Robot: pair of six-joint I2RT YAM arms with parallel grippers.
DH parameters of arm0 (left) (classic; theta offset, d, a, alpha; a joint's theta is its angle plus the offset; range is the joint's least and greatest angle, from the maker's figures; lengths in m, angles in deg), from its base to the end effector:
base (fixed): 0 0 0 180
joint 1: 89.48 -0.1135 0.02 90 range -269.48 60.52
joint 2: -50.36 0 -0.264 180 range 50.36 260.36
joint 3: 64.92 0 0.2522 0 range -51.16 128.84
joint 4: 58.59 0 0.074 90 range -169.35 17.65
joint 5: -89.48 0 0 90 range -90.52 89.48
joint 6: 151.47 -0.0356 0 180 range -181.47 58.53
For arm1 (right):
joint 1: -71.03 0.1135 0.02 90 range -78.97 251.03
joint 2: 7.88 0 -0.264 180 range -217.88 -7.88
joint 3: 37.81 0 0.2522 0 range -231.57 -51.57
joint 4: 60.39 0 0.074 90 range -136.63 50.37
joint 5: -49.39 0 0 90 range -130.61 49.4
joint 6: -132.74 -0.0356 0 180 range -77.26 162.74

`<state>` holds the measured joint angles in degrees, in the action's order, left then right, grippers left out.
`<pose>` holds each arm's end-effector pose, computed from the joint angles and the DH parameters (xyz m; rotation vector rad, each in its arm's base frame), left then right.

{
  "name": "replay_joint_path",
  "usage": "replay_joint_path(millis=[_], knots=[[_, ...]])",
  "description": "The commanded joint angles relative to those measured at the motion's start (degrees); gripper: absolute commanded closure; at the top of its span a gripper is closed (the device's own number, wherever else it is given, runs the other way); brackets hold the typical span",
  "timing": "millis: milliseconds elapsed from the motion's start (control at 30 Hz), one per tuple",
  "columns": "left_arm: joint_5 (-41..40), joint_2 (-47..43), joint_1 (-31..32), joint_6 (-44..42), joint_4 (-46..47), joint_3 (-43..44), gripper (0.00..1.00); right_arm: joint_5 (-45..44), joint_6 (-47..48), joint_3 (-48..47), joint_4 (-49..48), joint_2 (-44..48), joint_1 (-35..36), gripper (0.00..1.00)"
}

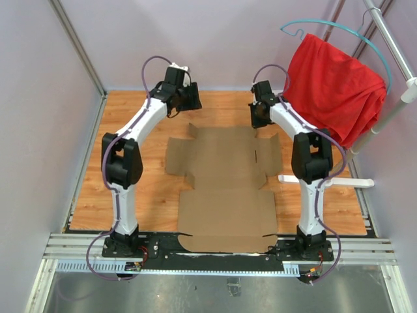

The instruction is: Fold the paper box

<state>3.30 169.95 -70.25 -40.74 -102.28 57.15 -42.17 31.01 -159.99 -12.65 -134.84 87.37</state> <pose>0.4569 -0.1619 0.2818 0.0047 2.3272 -0.4335 0.4769 0.1388 0.2165 -0.0888 2.4936 0.1723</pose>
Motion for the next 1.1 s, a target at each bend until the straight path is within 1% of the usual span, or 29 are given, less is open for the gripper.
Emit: replay_joint_path(millis=[0, 200, 333, 433, 500, 567, 733, 800, 933, 1000, 1067], knots=[[4.3, -8.6, 0.7, -7.3, 8.0, -2.9, 0.41, -0.5, -0.3, 12.4, -12.0, 12.5, 0.6, 0.99], [6.8, -16.0, 0.8, -10.7, 14.7, -10.6, 0.38, 0.8, 0.3, 32.7, -31.7, 26.4, 1.0, 0.99], [8.0, -18.7, 1.9, -14.7, 16.9, -14.2, 0.36, 3.4, 2.6, 42.3, -43.2, 33.3, 2.0, 0.99], [5.9, -21.4, 3.6, -18.9, 18.8, -17.2, 0.35, 1.9, 5.2, 51.4, -55.6, 38.9, 3.9, 0.99], [4.0, -23.3, 4.0, -19.6, 21.0, -18.7, 0.35, 0.6, 5.8, 56.4, -64.2, 41.7, 4.7, 0.99], [3.1, -24.6, 4.0, -19.8, 21.8, -19.1, 0.35, -0.4, 5.6, 58.9, -70.0, 43.0, 5.0, 0.99], [3.3, -27.2, 4.1, -21.5, 22.7, -18.9, 0.35, -4.2, 4.7, 60.7, -81.9, 43.7, 5.5, 0.99], [5.0, -28.2, 4.1, -22.6, 23.2, -19.0, 0.34, -5.0, 4.2, 60.3, -84.4, 43.4, 5.5, 0.99], [10.5, -29.9, 4.4, -27.7, 24.5, -20.1, 0.32, -4.4, 3.4, 60.4, -89.0, 42.0, 5.5, 0.99], [12.1, -29.8, 5.4, -30.2, 25.2, -21.2, 0.32, -3.9, 2.9, 62.4, -92.7, 41.4, 5.5, 0.99], [11.4, -28.8, 7.1, -32.5, 25.8, -21.8, 0.31, -3.2, 2.3, 66.0, -99.2, 40.5, 5.7, 0.99]])
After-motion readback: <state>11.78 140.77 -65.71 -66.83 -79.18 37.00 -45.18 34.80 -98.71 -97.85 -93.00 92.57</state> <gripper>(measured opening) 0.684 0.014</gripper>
